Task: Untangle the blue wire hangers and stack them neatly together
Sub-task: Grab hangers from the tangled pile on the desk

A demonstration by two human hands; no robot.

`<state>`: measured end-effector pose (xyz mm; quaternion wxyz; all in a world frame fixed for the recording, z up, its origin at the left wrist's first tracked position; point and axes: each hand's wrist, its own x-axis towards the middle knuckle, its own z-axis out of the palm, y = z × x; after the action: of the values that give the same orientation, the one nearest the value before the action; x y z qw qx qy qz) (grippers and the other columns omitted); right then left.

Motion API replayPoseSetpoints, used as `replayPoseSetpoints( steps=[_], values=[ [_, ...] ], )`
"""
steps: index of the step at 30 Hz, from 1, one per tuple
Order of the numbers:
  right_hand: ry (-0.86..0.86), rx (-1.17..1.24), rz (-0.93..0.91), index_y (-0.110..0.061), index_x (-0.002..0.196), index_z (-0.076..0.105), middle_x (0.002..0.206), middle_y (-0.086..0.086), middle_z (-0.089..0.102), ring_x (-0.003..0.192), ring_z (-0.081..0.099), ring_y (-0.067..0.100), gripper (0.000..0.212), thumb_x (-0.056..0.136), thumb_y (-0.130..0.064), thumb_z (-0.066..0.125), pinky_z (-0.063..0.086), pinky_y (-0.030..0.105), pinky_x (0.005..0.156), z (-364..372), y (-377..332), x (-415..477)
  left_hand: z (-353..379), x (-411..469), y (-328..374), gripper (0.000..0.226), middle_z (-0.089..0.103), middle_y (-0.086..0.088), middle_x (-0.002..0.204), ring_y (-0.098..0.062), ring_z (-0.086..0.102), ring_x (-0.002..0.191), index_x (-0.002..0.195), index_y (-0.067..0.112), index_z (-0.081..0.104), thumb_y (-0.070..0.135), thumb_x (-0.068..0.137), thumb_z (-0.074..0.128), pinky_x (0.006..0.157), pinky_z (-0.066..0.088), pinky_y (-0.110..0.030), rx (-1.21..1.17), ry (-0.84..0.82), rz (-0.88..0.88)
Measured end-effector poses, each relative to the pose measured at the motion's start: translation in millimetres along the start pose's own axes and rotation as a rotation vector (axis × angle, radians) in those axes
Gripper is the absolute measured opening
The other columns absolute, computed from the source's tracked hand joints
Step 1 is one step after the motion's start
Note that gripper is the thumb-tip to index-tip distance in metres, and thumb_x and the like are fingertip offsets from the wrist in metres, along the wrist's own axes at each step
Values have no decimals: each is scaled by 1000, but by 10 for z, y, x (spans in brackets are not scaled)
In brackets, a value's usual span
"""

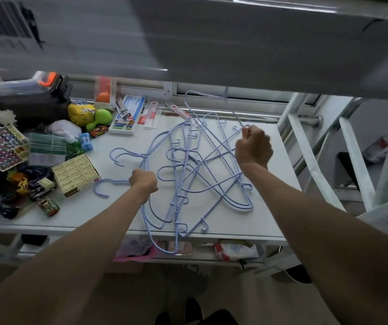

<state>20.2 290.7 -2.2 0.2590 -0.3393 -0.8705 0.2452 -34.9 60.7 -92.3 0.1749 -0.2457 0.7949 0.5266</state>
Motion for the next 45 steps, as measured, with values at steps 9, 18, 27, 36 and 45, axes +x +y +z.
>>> replayPoseSetpoints(
  steps=[9,18,27,36,45],
  values=[
    [-666,-205,-531,-2,86,65,94,23,67,86,65,39,21,85,-18,52,45,32,66,348,-477,-735,-461,2,316,83,54,-23,124,-34,51,125,135,-6,45,60,98,10,106,43,-36,-854,-285,-119],
    [-895,-92,-511,-16,56,50,64,4,55,66,57,27,41,91,-36,53,42,30,59,551,-339,-1001,-733,103,337,48,63,-14,114,-25,63,104,118,-1,55,40,103,35,96,49,-38,-970,-270,-90],
    [-656,75,118,-7,70,52,81,15,57,71,51,29,18,85,-18,50,36,29,61,778,11,-737,-707,126,123,37,74,-12,79,-23,71,90,85,3,55,24,106,33,104,44,-40,-1019,-293,-158],
    [-660,107,174,-8,80,50,88,17,55,69,49,28,12,88,-17,47,33,25,53,901,0,-699,-1085,208,-7,42,71,-12,59,-25,68,74,83,1,55,25,106,30,92,50,-41,-1115,-181,-90],
    [-801,-57,70,-6,115,50,122,16,55,110,57,35,25,93,-18,53,47,39,84,1027,-278,-880,-1438,230,-170,48,70,-14,61,-26,65,82,84,-1,57,28,106,26,90,51,-43,-1116,-113,-107]
  ],
)
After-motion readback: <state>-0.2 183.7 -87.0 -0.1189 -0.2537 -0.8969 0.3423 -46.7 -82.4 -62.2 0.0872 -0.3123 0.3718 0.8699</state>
